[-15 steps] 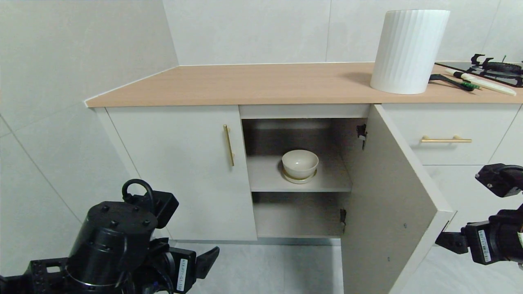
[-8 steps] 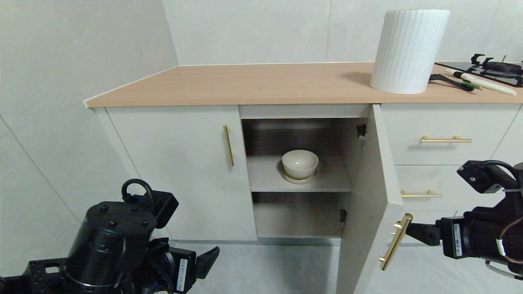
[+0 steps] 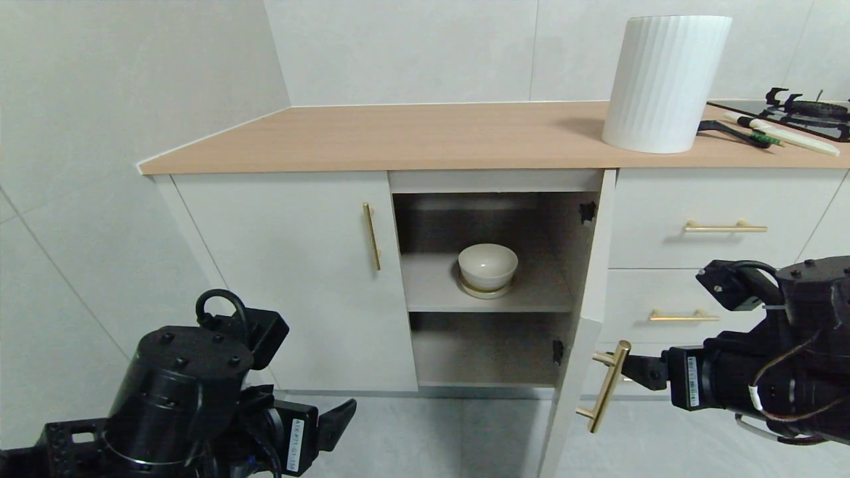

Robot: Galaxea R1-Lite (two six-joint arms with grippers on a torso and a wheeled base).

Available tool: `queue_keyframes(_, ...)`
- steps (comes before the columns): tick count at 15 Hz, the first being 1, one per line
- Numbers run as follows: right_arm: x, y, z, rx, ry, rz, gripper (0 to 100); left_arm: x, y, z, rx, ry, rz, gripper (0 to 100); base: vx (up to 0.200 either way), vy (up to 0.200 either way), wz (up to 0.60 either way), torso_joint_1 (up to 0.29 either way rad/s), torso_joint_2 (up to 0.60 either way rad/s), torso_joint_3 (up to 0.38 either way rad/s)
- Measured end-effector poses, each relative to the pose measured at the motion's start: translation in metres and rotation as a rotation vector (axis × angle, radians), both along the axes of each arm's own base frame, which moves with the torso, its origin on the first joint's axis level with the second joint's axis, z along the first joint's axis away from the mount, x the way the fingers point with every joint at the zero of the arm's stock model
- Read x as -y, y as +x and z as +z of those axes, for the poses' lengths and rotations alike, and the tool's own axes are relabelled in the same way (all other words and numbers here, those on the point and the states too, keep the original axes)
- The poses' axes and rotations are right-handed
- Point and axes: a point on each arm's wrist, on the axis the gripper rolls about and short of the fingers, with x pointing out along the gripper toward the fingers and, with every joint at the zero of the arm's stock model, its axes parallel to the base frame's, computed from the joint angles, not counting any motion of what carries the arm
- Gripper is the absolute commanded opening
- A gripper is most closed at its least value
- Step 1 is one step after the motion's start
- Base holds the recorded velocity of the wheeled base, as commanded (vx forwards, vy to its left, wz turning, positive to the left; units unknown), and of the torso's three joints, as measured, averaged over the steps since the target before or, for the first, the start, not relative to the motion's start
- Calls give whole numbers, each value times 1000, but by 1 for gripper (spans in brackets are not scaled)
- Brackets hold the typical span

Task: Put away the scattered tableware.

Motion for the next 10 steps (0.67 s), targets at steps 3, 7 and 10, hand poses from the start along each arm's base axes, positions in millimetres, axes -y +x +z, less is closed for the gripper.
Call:
queue_keyframes(3, -11, 11, 2, 10, 3, 23, 100, 0, 0, 1, 4, -2, 1, 100, 0, 0, 0, 0, 0, 0)
queue_keyframes(7, -32, 38, 8, 1, -36, 76, 100, 0, 0, 0, 1, -3, 2, 100, 0, 0, 0, 0, 0, 0)
queue_keyframes(10, -37, 51, -3, -38, -39, 66, 100, 1, 2, 1, 38, -28, -2, 100, 0, 0, 0, 0, 0, 0)
